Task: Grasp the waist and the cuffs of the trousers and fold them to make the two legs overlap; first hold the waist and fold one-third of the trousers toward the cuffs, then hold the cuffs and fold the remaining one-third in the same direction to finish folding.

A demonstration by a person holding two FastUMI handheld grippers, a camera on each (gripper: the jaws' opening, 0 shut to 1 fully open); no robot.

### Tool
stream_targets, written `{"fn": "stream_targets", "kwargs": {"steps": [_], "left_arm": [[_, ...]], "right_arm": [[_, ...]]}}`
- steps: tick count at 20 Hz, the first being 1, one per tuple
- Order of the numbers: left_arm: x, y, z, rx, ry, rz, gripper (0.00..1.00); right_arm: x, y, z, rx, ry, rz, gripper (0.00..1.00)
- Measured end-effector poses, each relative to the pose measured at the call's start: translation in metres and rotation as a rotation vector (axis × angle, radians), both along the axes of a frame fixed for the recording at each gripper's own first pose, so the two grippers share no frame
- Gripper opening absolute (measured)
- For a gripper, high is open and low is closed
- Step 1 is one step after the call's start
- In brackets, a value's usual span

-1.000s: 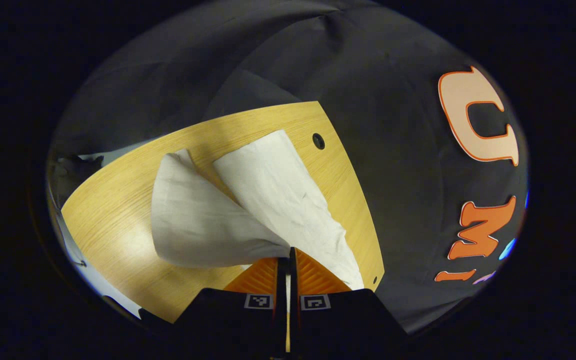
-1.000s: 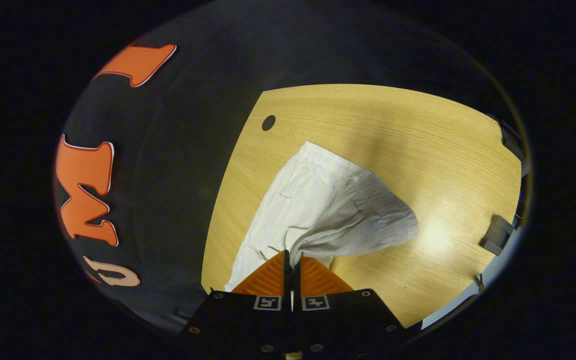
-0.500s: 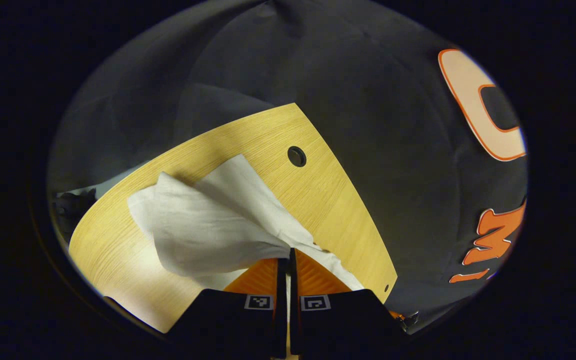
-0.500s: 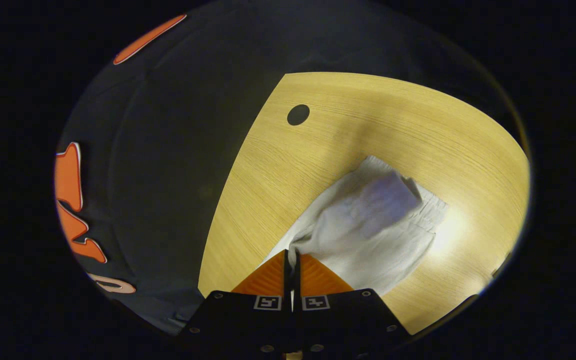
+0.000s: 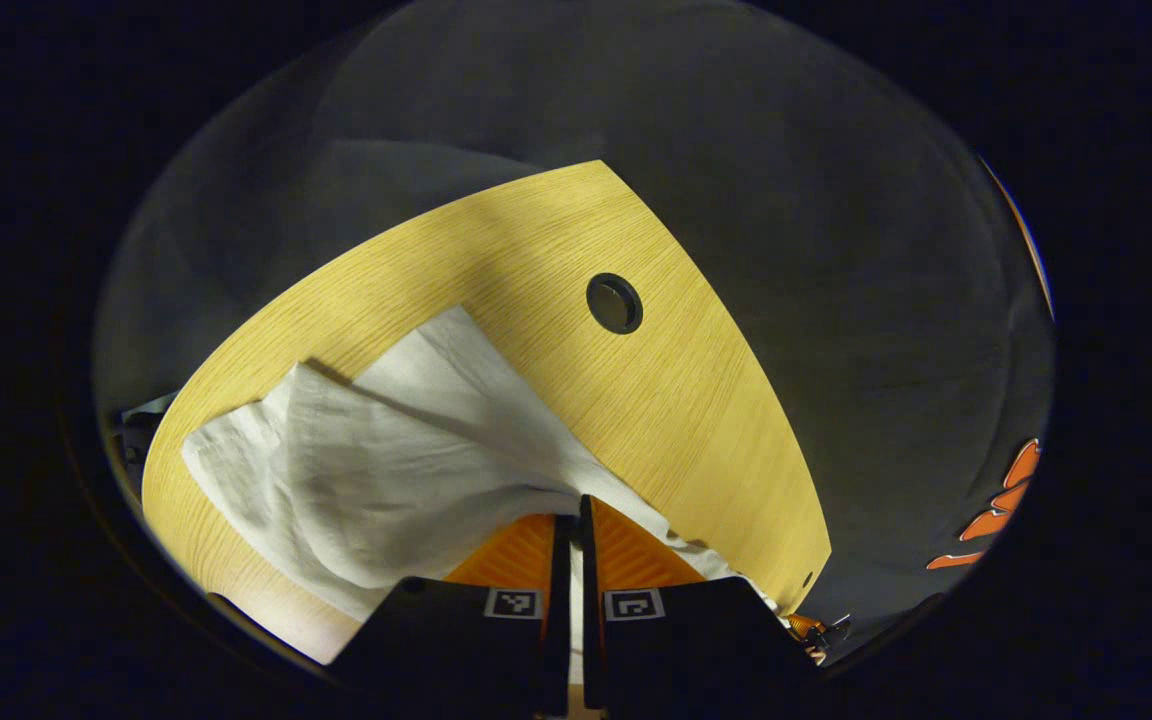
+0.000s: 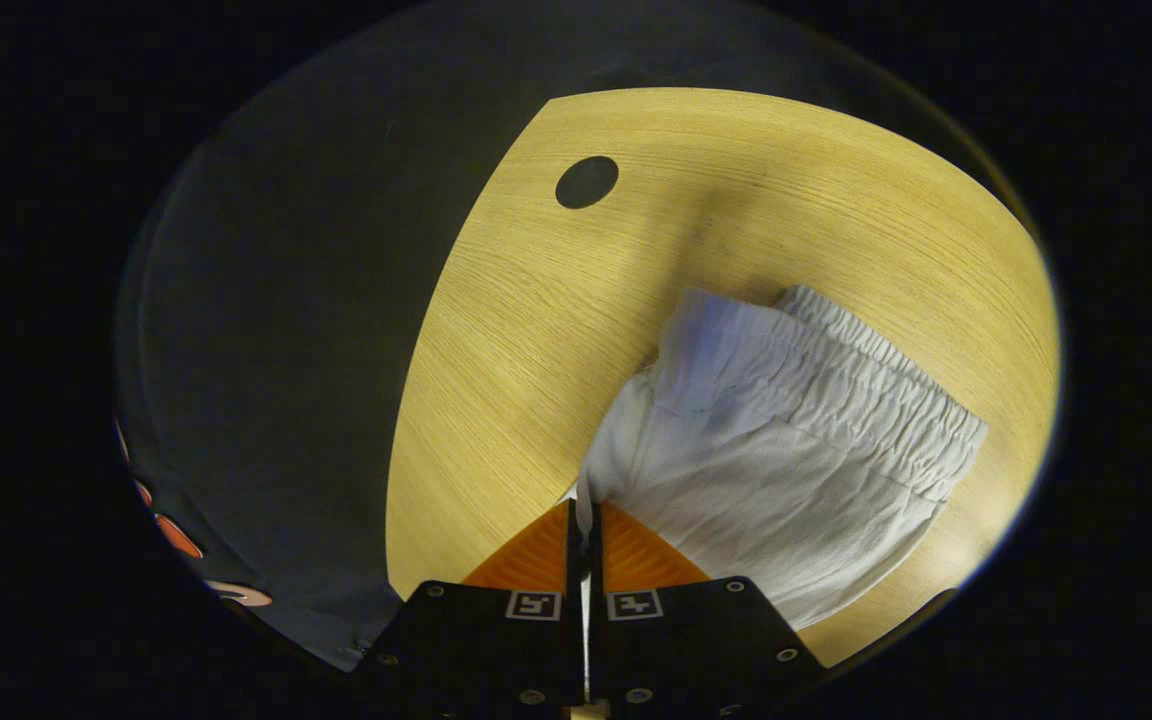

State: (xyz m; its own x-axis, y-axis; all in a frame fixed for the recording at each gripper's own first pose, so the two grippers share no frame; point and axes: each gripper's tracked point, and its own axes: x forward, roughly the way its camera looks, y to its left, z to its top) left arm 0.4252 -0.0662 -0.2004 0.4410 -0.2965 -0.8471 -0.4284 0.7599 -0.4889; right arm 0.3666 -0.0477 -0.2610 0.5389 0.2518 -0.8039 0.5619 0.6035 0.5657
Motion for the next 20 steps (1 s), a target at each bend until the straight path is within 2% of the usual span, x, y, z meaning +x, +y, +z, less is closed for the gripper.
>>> {"fn": "stream_targets", "kwargs": {"steps": [1, 3, 4, 5, 6, 7, 8, 9, 10, 11, 13, 20], "left_arm": [[0.001, 0.0, -0.003, 0.014, -0.003, -0.014, 0.09], [-0.001, -0.004, 0.001, 0.026, -0.007, -0.035, 0.13], [-0.003, -0.004, 0.005, 0.033, -0.011, -0.039, 0.18], [-0.004, -0.003, 0.009, 0.039, -0.018, -0.047, 0.18], [-0.004, -0.011, 0.015, 0.021, -0.041, -0.057, 0.23], [-0.007, -0.012, 0.023, 0.025, -0.048, -0.071, 0.49], [-0.008, -0.014, 0.027, 0.027, -0.062, -0.081, 0.74], [-0.011, -0.014, 0.033, 0.034, -0.074, -0.093, 0.99], [-0.013, -0.017, 0.035, 0.042, -0.081, -0.099, 0.99], [-0.016, -0.017, 0.039, 0.052, -0.088, -0.101, 0.93], [-0.026, -0.018, 0.05, 0.076, -0.117, -0.127, 1.0], [-0.06, -0.024, 0.09, 0.133, -0.231, -0.216, 1.0]], "right_arm": [[0.003, 0.001, 0.002, -0.003, -0.008, 0.01, 0.04], [0.0, 0.002, 0.006, -0.014, -0.027, 0.027, 0.16], [-0.001, 0.001, 0.008, -0.022, -0.032, 0.034, 0.31], [-0.004, 0.003, 0.009, -0.024, -0.039, 0.046, 0.52], [-0.007, 0.004, 0.011, -0.032, -0.046, 0.06, 0.64], [-0.011, 0.005, 0.012, -0.047, -0.048, 0.074, 0.62], [-0.015, 0.005, 0.013, -0.062, -0.049, 0.086, 0.83], [-0.019, 0.006, 0.017, -0.073, -0.055, 0.097, 0.9], [-0.022, 0.009, 0.02, -0.075, -0.067, 0.105, 0.98], [-0.027, 0.011, 0.023, -0.075, -0.076, 0.112, 0.98], [-0.037, 0.014, 0.035, -0.078, -0.109, 0.129, 0.98], [-0.082, -0.014, 0.065, -0.161, -0.208, 0.132, 0.98]]}}
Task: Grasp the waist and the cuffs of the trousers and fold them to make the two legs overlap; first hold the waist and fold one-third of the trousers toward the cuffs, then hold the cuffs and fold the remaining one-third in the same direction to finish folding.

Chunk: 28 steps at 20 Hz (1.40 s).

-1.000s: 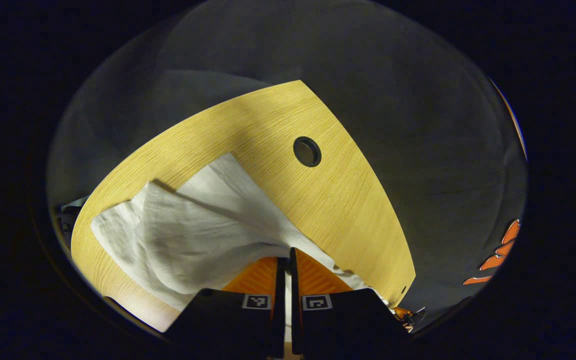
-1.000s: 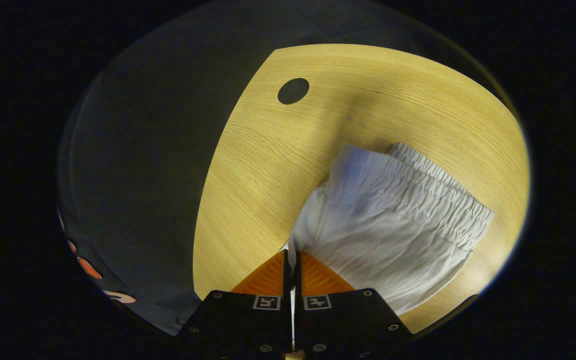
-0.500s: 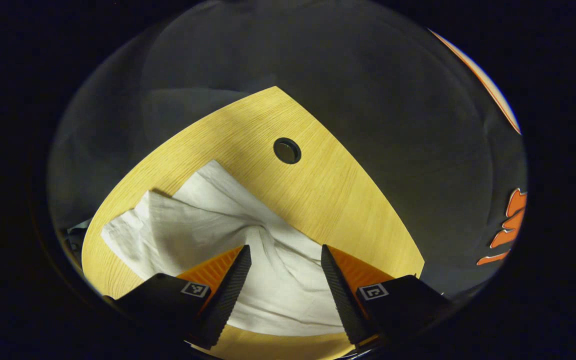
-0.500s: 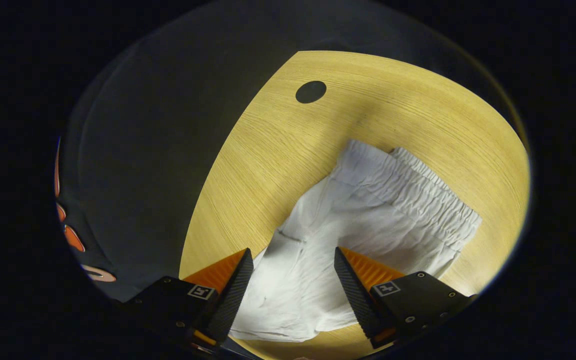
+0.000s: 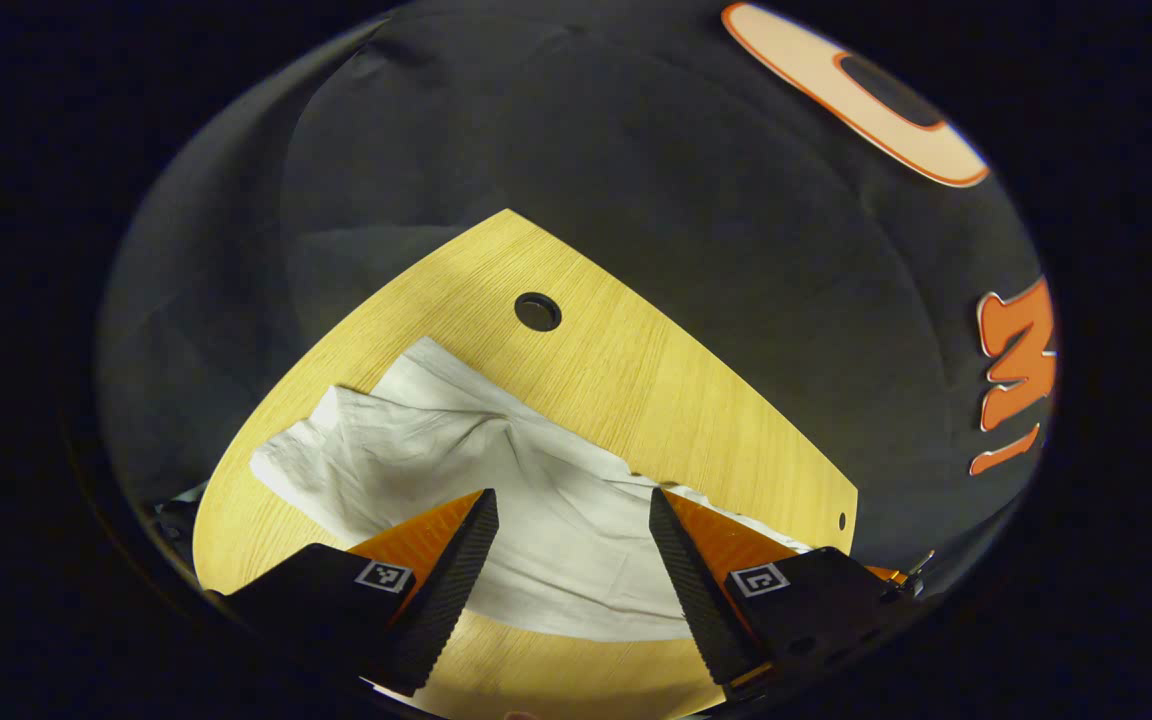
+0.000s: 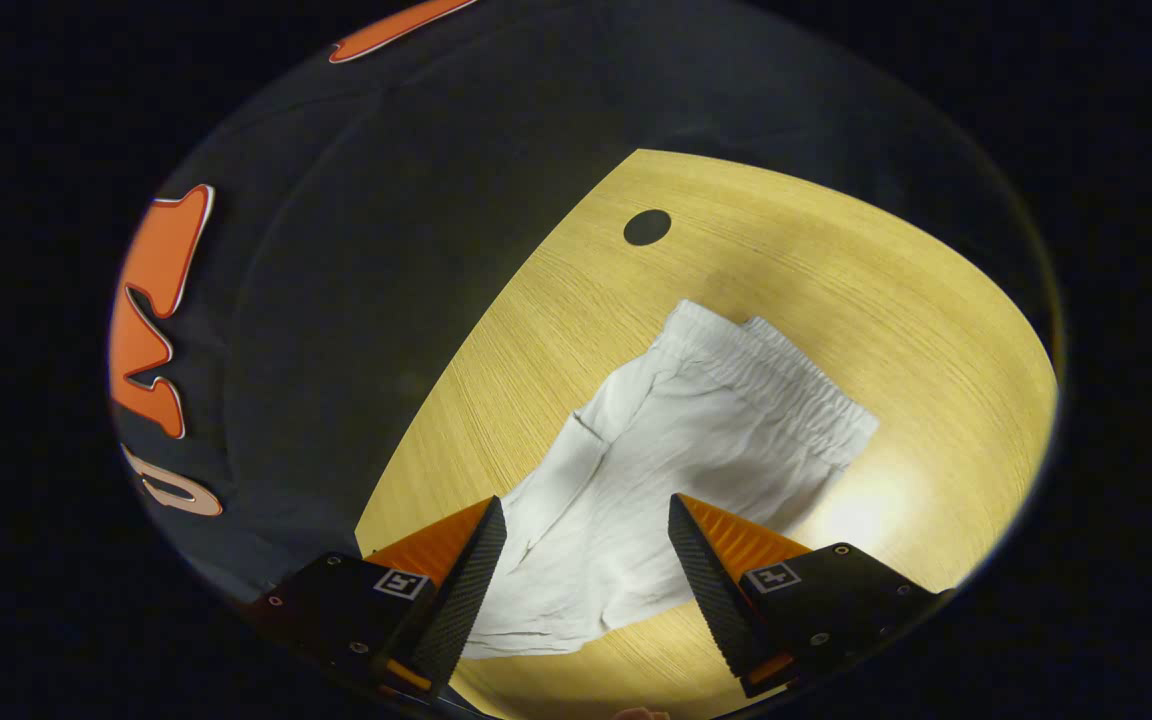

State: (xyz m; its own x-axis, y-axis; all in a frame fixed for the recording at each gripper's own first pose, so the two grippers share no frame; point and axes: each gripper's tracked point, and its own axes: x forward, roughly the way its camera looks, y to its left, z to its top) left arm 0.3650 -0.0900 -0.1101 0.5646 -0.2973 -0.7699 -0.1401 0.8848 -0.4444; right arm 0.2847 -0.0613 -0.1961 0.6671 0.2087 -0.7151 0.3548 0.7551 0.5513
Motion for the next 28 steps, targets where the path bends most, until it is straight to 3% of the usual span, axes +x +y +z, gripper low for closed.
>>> {"fn": "stream_targets", "kwargs": {"steps": [4, 7, 11, 15, 23, 28], "left_arm": [[-0.017, -0.008, 0.027, 0.072, -0.087, -0.061, 0.99], [-0.034, -0.016, 0.044, 0.054, -0.131, -0.072, 1.0], [-0.059, -0.021, 0.051, 0.101, -0.158, -0.095, 1.0], [-0.083, -0.02, 0.043, 0.114, -0.14, -0.102, 1.0], [-0.108, -0.001, 0.036, 0.15, -0.1, -0.039, 1.0], [-0.112, 0.0, 0.036, 0.148, -0.091, -0.011, 1.0]], "right_arm": [[-0.031, -0.036, -0.002, 0.023, -0.01, -0.091, 0.98], [-0.051, -0.07, -0.018, 0.01, 0.01, -0.167, 0.98], [-0.057, -0.108, -0.041, -0.013, 0.026, -0.259, 0.99], [-0.038, -0.117, -0.054, 0.035, 0.03, -0.3, 0.98], [-0.003, -0.108, -0.08, 0.127, 0.071, -0.33, 0.95], [-0.009, -0.121, -0.087, 0.129, 0.091, -0.343, 0.43]]}}
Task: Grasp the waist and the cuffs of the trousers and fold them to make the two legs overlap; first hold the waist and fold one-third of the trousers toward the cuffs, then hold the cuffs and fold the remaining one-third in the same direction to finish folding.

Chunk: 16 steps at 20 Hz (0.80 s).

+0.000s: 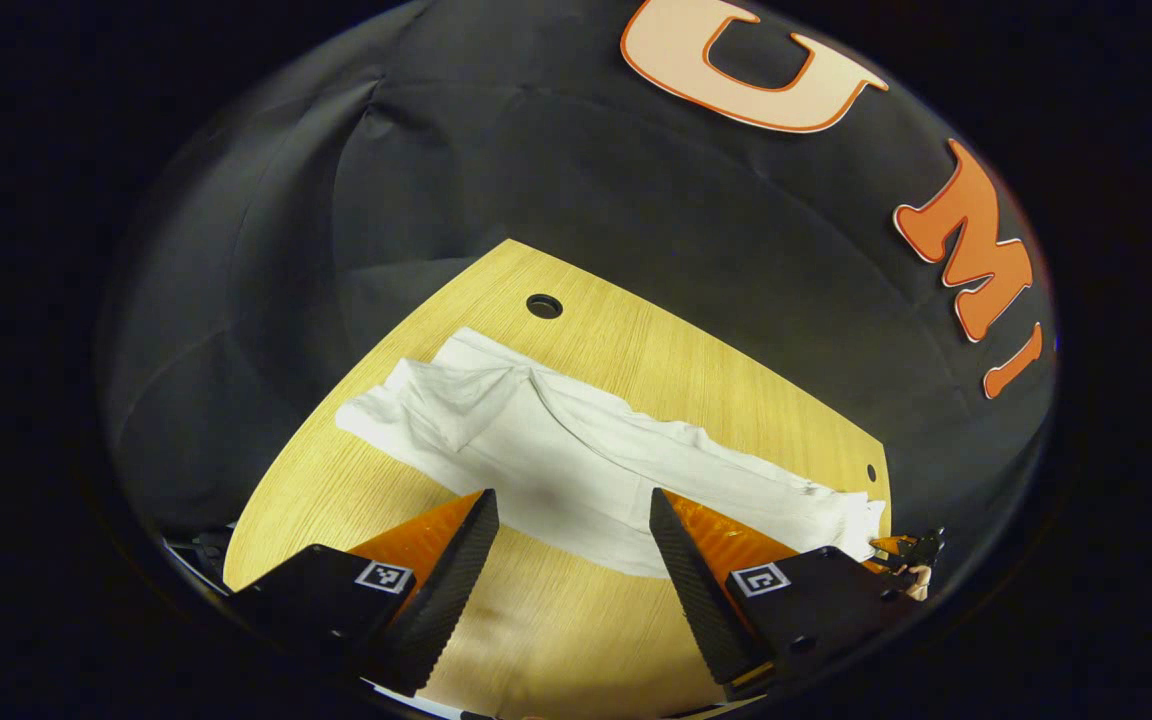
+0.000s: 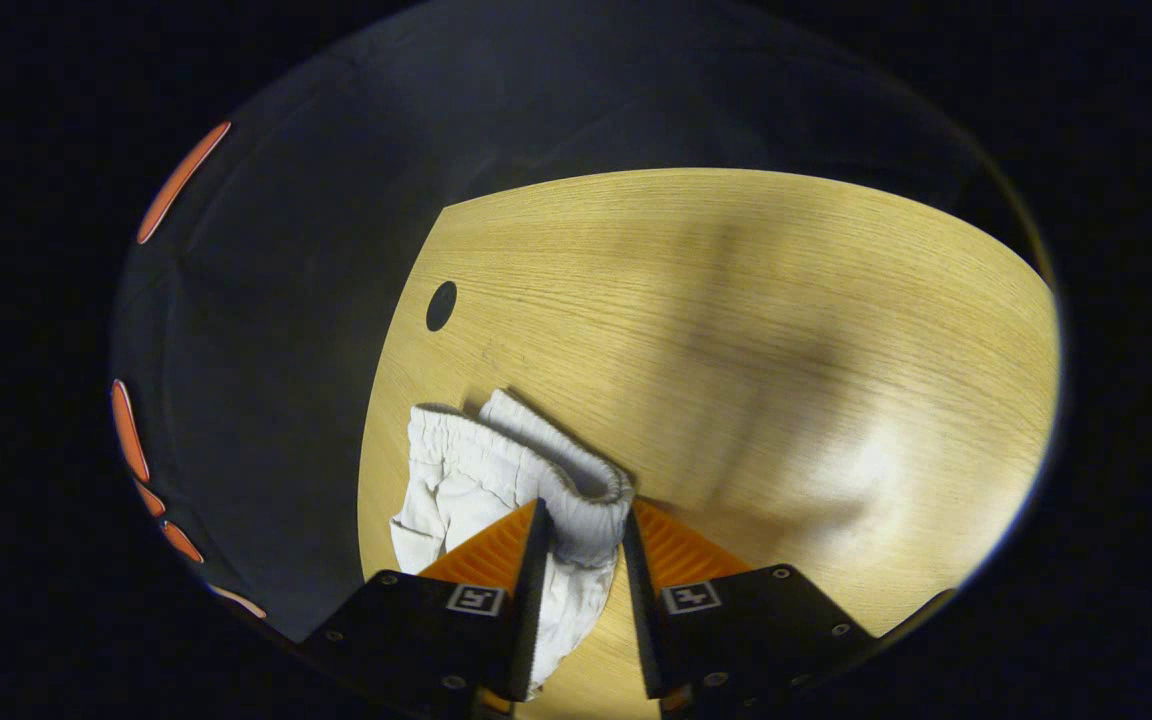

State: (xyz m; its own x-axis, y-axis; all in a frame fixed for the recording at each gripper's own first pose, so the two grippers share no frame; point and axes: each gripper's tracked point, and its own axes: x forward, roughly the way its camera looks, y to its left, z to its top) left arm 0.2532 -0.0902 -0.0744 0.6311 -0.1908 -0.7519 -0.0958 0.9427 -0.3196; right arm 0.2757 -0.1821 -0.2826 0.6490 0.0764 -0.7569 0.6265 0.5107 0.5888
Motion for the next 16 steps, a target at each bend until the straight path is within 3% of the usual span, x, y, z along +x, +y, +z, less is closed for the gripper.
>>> {"fn": "stream_targets", "kwargs": {"steps": [2, 5, 13, 16], "left_arm": [[0.0, -0.001, 0.0, -0.005, 0.003, 0.002, 1.0], [0.0, 0.0, -0.001, -0.007, 0.007, 0.001, 1.0], [0.002, 0.005, -0.003, -0.06, 0.01, -0.011, 1.0], [0.004, 0.006, -0.006, -0.077, 0.017, -0.017, 0.96]], "right_arm": [[0.008, 0.0, 0.001, -0.01, -0.013, 0.004, 0.2], [0.009, 0.005, 0.008, -0.071, -0.027, 0.021, 0.07], [0.014, 0.043, 0.096, -0.191, -0.176, 0.113, 0.05], [0.013, 0.078, 0.13, -0.309, -0.212, 0.188, 0.05]]}}
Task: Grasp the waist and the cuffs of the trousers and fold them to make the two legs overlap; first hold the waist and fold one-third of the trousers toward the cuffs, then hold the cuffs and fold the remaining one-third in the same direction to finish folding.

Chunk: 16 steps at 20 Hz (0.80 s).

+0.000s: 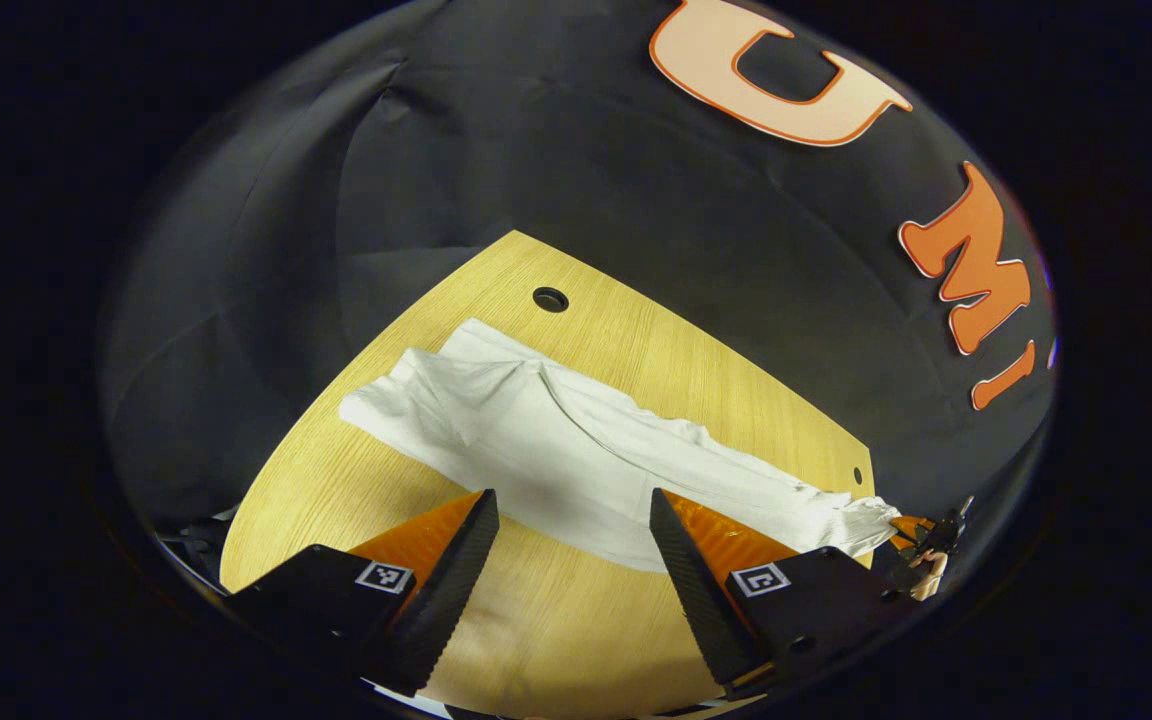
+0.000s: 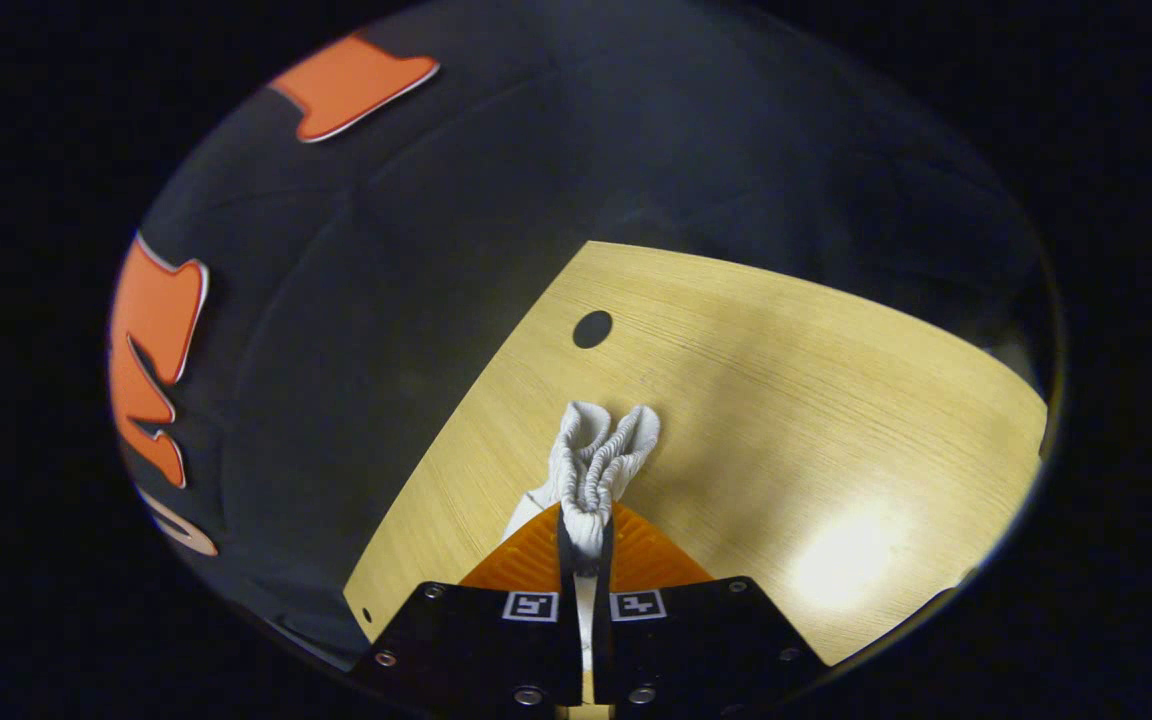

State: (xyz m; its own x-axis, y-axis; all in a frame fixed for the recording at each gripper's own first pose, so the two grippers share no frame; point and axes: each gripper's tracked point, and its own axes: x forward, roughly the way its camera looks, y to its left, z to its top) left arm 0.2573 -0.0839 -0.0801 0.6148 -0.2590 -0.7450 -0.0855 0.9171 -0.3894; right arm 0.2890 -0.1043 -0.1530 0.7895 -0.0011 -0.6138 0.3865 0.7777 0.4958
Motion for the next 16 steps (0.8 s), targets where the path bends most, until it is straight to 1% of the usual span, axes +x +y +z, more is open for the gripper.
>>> {"fn": "stream_targets", "kwargs": {"steps": [1, 5, 6, 9, 13, 15, 16], "left_arm": [[0.0, 0.001, -0.001, -0.008, 0.002, 0.0, 1.0], [0.006, 0.007, -0.002, -0.038, 0.008, 0.009, 1.0], [0.005, 0.009, -0.001, -0.045, 0.008, 0.009, 1.0], [0.008, 0.013, 0.0, -0.055, 0.001, 0.009, 1.0], [0.008, 0.019, 0.002, -0.07, -0.003, 0.017, 1.0], [0.009, 0.021, 0.002, -0.076, 0.0, 0.016, 1.0], [0.009, 0.025, 0.001, -0.055, 0.003, 0.018, 0.96]], "right_arm": [[0.003, 0.015, 0.009, -0.029, -0.015, 0.034, 0.04], [-0.003, 0.056, 0.069, -0.063, -0.081, 0.137, 0.04], [-0.006, 0.066, 0.076, -0.068, -0.087, 0.163, 0.04], [-0.01, 0.127, 0.079, -0.065, -0.094, 0.231, 0.05], [-0.022, 0.18, 0.077, -0.045, -0.09, 0.299, 0.05], [-0.026, 0.196, 0.073, -0.094, -0.082, 0.33, 0.04], [-0.028, 0.212, 0.066, -0.119, -0.079, 0.35, 0.04]]}}
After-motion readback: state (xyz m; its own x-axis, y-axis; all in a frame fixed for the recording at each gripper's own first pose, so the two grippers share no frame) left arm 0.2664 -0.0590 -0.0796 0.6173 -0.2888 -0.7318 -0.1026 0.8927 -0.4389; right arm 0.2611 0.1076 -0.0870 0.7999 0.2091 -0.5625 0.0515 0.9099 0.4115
